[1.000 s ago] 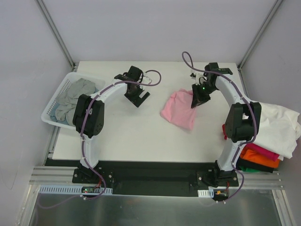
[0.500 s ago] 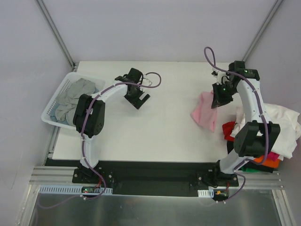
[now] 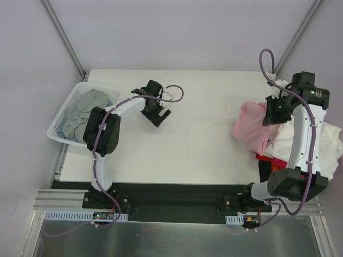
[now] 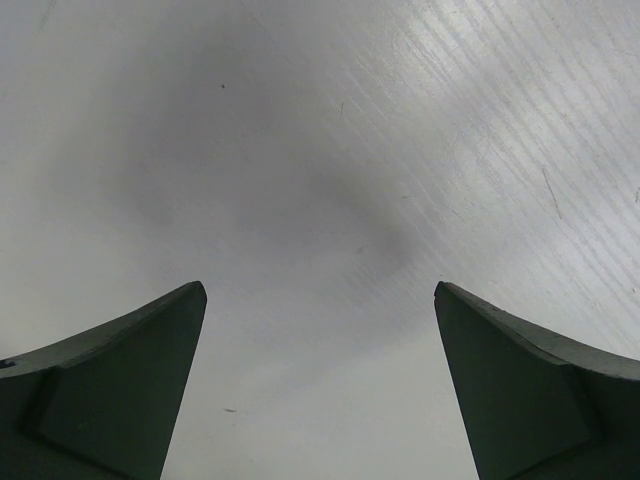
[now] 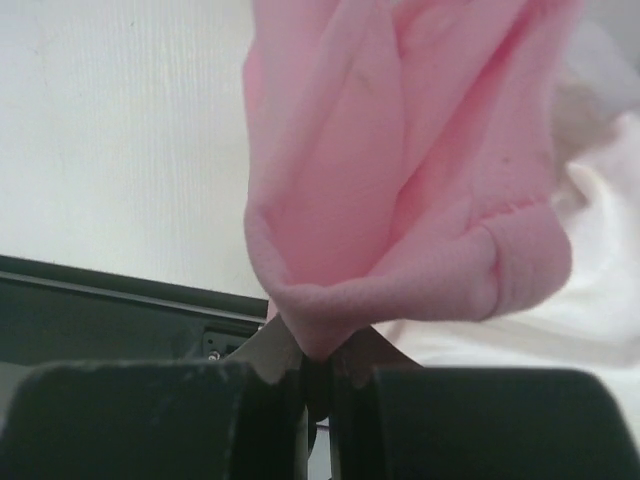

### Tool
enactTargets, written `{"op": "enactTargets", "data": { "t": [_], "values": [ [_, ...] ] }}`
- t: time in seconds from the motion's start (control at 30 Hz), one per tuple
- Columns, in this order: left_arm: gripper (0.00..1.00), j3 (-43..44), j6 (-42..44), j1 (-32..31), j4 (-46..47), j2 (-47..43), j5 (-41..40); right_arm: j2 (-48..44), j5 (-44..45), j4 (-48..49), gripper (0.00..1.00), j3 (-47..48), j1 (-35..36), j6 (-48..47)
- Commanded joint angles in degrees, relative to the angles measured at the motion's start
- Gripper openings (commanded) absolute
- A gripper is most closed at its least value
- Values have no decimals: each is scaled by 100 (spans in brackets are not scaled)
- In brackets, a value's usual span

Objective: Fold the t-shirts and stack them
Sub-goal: Put the neatly folded tshirt into the corner of the board with the right arm

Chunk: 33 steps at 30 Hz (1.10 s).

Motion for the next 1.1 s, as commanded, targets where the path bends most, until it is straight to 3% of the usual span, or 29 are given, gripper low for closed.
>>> {"op": "enactTargets", "data": {
  "t": [0.0, 0.63, 0.87, 1.07],
  "values": [
    [99, -36, 67, -10, 55, 56, 170, -347, 60, -794, 1, 451, -437, -322],
    [99, -142, 102, -10, 99, 64, 232, -944, -941, -1805, 0, 847, -3073, -1842],
    [100, -168, 119, -10, 108, 100, 153, -1139, -1197, -1902, 0, 723, -3417, -2124],
    [99, -229, 137, -10, 99, 82, 135, -1103, -1337, -1911, 1, 697, -4120, -2563]
  ]
}}
